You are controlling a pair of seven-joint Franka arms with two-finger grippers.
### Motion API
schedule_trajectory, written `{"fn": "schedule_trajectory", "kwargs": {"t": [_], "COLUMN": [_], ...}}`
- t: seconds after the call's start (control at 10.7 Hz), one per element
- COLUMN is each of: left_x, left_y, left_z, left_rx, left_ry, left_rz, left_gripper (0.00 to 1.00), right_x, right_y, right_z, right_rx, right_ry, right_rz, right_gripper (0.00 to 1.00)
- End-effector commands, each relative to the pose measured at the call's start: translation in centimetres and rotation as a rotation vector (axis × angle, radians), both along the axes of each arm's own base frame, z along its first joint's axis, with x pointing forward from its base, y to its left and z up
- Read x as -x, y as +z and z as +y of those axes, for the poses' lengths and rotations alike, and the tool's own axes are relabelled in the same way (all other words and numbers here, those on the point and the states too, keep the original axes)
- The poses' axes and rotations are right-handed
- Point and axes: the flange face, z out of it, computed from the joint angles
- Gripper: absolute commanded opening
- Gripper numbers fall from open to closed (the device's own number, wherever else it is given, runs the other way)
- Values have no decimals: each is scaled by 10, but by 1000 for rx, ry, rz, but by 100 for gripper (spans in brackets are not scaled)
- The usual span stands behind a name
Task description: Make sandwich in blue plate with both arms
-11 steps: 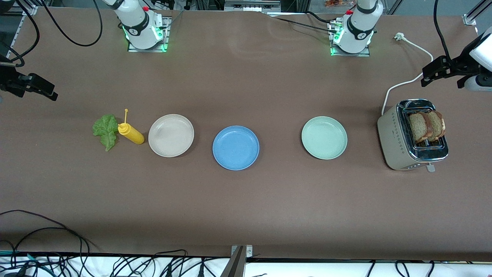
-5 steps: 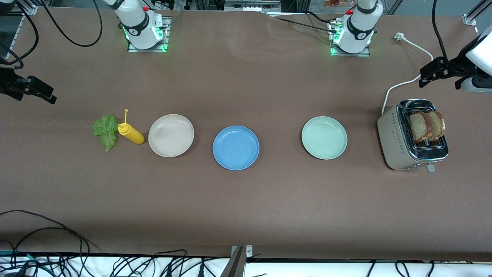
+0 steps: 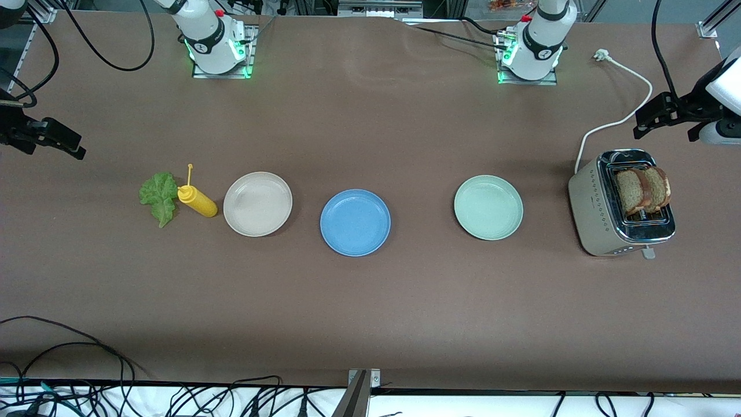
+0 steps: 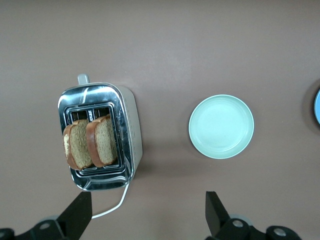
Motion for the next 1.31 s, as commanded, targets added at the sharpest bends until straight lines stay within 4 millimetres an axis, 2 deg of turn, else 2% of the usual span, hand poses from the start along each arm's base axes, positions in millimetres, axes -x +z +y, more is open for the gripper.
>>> {"fn": "schedule_trajectory", "kwargs": {"t": [0.0,0.19,0.84,1.12,1.22], "left_x": [-1,-1,2,0,-2], "left_y": [0,0,-5,-21,-26], "left_z": [3,-4,1,8,16], "left_rx": [32,32,24,21,22], "left_ry": [-9,-20,-32,-38,-22], "left_rz": [-17,-17,2,29,37], "left_gripper": [100,100,100,100,100], "right_x": [1,1,1,1,1], "right_y": [2,2,2,2,2], "right_z": [2,3,3,3,3], "right_rx": [-6,-6,-6,-6,-6], "right_ry": [-7,-6,-6,-6,-6], "right_rz": [-9,-8,-9,-9,-9], "right_gripper": [100,100,100,100,100]}}
